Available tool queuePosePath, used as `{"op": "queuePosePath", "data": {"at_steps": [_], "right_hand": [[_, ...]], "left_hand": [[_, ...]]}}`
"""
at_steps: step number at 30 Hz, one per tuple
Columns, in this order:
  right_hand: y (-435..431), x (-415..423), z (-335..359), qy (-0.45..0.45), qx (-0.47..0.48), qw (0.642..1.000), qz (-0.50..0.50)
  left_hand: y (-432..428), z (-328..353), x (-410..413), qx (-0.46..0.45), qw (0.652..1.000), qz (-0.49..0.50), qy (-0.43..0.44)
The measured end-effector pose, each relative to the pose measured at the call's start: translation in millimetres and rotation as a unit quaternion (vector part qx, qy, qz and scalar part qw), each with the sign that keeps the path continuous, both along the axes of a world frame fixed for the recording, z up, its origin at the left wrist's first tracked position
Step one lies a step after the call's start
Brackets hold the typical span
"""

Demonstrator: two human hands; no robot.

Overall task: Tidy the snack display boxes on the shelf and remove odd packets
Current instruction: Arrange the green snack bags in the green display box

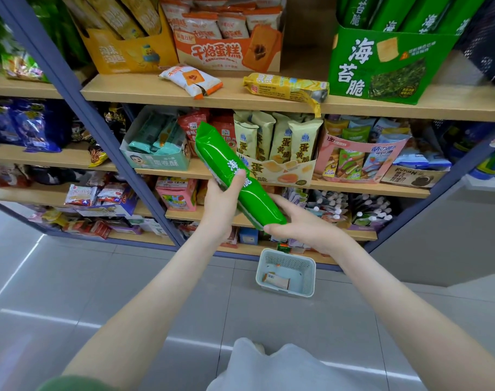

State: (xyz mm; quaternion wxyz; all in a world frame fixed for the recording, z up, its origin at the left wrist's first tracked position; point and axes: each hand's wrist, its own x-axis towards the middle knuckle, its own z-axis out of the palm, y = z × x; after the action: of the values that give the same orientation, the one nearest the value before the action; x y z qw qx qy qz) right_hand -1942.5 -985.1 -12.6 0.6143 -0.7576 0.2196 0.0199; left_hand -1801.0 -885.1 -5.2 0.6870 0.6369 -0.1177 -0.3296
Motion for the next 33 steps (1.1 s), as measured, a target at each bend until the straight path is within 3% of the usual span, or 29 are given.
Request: {"op": "queuePosePath", "data": {"at_steps": [5,12,18,22,26,30,33], "right_hand": [[4,10,-1,-0.02,-0.144,0.989,-0.04],[-5,16,24,-0.121,-0.165,0.975,-0.088],[-44,3,80,-0.229,-0.222,0.931,-0.18],[-97,-12,108,-0.246,-0.374,0.861,-0.241],[-161,-17,122,-0.249,-0.503,0.764,-0.318],[-218,-14,131,-0.209,-0.615,0.689,-0.323],[-250,-8,132,-0.167,-0.662,0.657,-0.319]], "left_hand": [[2,0,6,-0.024,1.0,-0.003,0.015],[-1,37,25,-0.12,0.987,-0.095,-0.048],[-52,97,42,-0.188,0.965,-0.14,-0.115],[-93,140,44,-0.218,0.95,-0.131,-0.182],[-136,165,36,-0.273,0.935,-0.087,-0.211],[-183,179,22,-0.3,0.925,-0.076,-0.221],[-214,181,18,-0.282,0.922,-0.085,-0.252]]}}
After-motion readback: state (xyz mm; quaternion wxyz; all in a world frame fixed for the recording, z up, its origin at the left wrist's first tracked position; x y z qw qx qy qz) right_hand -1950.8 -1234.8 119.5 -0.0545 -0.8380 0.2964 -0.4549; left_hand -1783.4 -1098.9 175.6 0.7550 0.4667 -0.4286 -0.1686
